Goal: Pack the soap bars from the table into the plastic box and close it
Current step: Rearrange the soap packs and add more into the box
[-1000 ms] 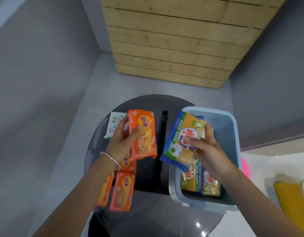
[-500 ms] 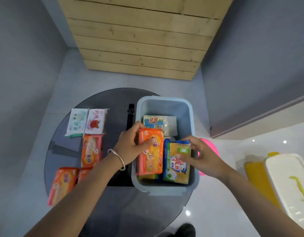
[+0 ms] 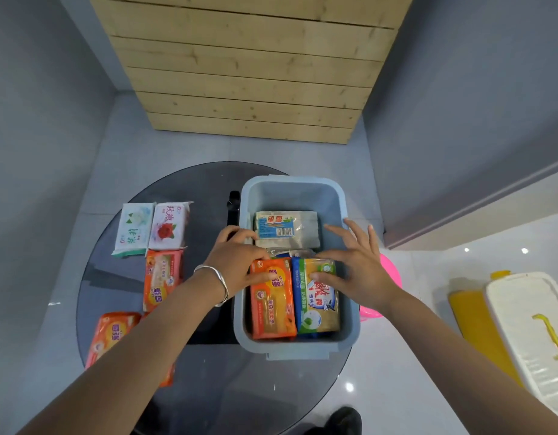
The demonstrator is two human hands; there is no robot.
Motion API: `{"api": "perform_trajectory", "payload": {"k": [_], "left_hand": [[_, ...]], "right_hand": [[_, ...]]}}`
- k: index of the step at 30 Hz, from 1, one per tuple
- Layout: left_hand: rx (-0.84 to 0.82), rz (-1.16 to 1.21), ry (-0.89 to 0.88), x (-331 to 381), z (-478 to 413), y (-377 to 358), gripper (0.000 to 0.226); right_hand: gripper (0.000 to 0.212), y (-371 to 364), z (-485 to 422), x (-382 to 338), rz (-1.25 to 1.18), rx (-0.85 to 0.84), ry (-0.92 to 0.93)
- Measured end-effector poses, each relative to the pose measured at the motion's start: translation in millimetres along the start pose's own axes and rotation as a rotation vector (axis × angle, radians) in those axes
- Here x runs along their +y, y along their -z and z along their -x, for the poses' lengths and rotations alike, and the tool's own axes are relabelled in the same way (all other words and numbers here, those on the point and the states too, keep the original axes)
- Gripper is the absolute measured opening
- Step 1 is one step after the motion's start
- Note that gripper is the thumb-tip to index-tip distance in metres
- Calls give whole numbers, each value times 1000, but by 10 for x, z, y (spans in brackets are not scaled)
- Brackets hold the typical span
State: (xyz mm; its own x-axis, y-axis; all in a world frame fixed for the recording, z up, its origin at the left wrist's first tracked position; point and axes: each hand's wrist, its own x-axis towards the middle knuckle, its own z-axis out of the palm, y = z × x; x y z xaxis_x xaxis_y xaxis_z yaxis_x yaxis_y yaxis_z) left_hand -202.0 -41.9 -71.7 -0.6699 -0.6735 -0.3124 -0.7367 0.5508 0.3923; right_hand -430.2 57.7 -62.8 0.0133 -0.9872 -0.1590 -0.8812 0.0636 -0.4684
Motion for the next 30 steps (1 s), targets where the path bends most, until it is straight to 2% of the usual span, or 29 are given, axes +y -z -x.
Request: {"api": "perform_trajectory", "payload": {"k": [3, 7, 15, 17, 20, 23, 27, 30], "left_hand": [[-21, -92, -81, 32, -35, -14, 43], [-3, -78, -111, 54, -17, -25, 36], [9, -62, -96, 66, -20, -46, 32], [65, -27, -110, 54, 13, -63, 35], [287, 146, -103, -19, 154, -67, 36], [468, 326, -21, -265, 377, -60, 40], [503, 430, 156, -777, 759, -117, 39], [422, 457, 392, -1223, 1093, -280, 36]], "right_hand": [[41, -75, -24, 36, 111, -30, -13], [45, -106, -29, 68, 197, -53, -5], [44, -103, 2, 59, 169, -96, -5], [45, -100, 32, -4, 143, -71, -28], [40, -90, 74, -216, 13, 53, -69], [33, -126, 59, -592, -210, 153, -56], [23, -348, -51, -1265, -569, 123, -61], [20, -700, -127, -1732, -732, 74, -71]]}}
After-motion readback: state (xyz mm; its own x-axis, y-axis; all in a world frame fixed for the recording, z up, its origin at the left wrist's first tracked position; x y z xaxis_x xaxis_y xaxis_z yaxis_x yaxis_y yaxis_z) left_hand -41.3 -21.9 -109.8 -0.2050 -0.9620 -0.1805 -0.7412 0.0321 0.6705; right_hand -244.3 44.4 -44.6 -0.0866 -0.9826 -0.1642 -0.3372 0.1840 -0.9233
